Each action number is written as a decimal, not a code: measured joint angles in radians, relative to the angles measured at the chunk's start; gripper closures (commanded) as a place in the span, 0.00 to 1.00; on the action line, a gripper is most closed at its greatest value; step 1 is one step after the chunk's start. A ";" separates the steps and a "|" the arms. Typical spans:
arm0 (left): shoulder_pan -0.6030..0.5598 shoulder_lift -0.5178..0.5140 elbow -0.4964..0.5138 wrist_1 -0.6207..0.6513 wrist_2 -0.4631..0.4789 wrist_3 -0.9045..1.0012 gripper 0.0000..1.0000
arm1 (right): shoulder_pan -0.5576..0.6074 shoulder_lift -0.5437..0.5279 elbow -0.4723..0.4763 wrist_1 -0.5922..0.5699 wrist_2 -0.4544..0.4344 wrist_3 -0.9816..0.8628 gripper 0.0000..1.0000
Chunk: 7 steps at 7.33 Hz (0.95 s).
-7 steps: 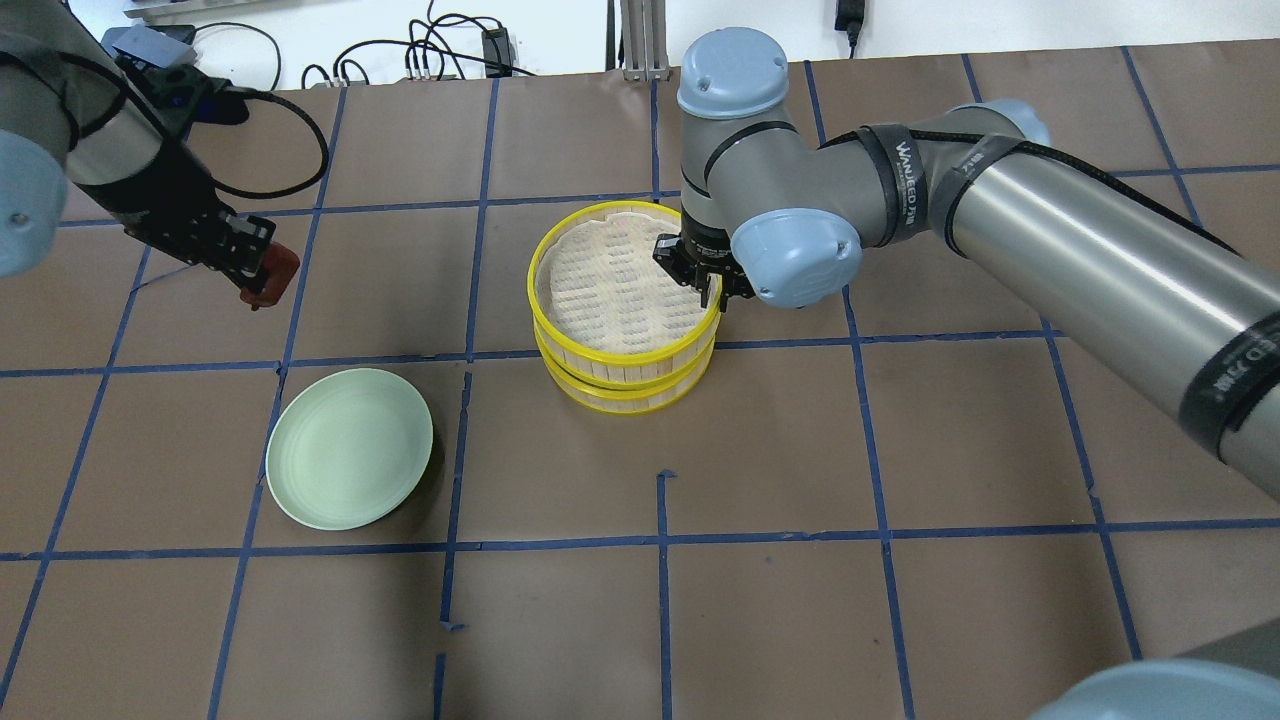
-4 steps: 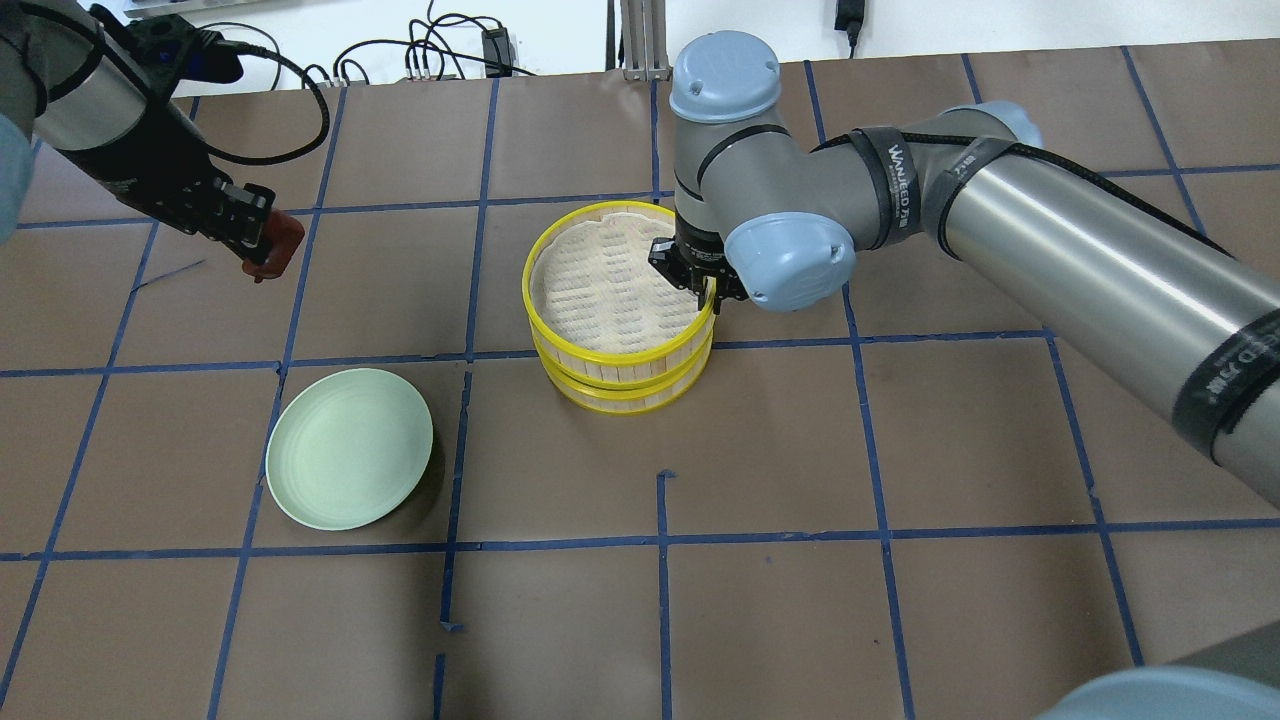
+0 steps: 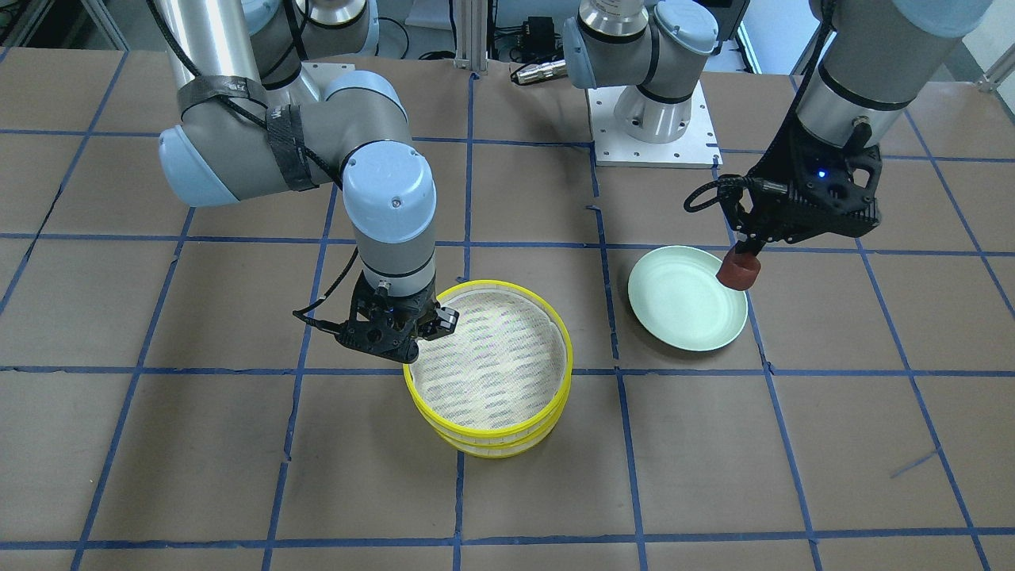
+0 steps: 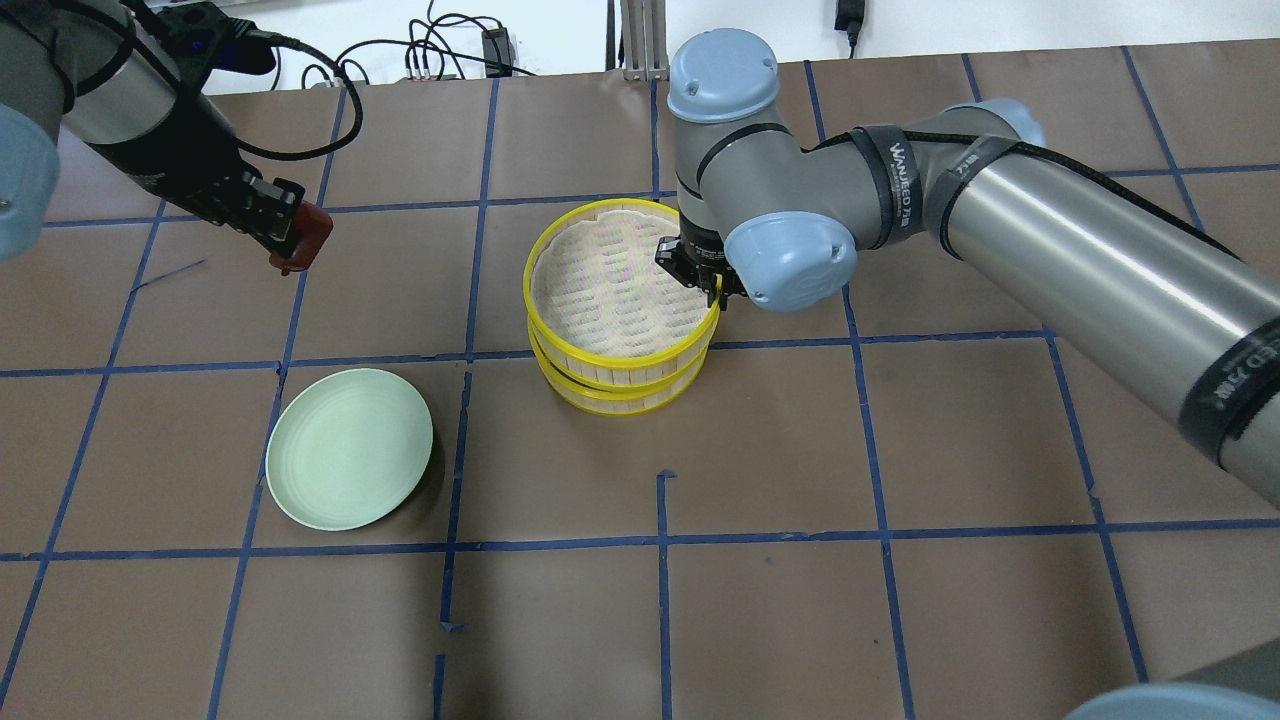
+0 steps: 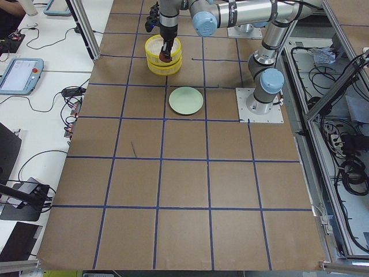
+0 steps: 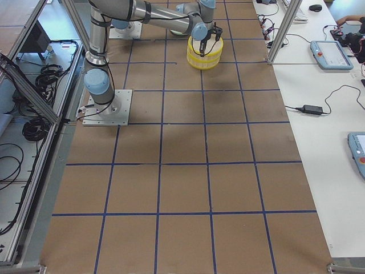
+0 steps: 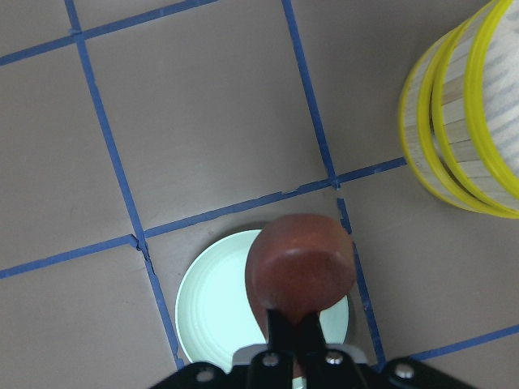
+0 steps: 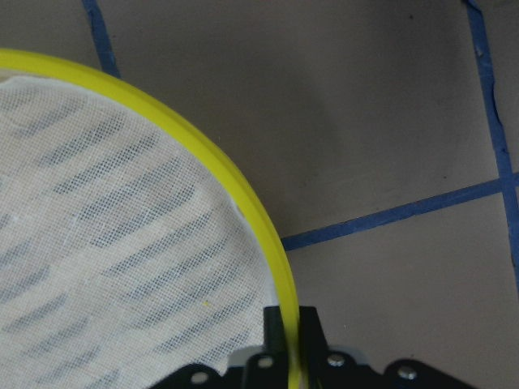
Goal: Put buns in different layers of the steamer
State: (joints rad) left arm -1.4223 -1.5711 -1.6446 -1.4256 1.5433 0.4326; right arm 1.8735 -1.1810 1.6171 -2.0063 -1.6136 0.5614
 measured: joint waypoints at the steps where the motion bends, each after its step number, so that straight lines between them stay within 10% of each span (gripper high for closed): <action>1: -0.010 0.001 -0.001 0.003 0.000 0.000 0.97 | 0.001 -0.001 -0.001 0.000 -0.002 0.003 0.92; 5: -0.018 0.008 -0.004 0.005 -0.005 0.000 0.97 | 0.027 0.003 -0.004 -0.007 -0.010 0.006 0.88; 7: -0.019 0.009 -0.004 0.004 -0.005 0.000 0.97 | 0.030 0.008 -0.003 -0.010 -0.010 0.007 0.60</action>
State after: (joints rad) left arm -1.4410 -1.5622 -1.6490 -1.4215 1.5379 0.4325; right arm 1.9037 -1.1730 1.6145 -2.0158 -1.6241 0.5680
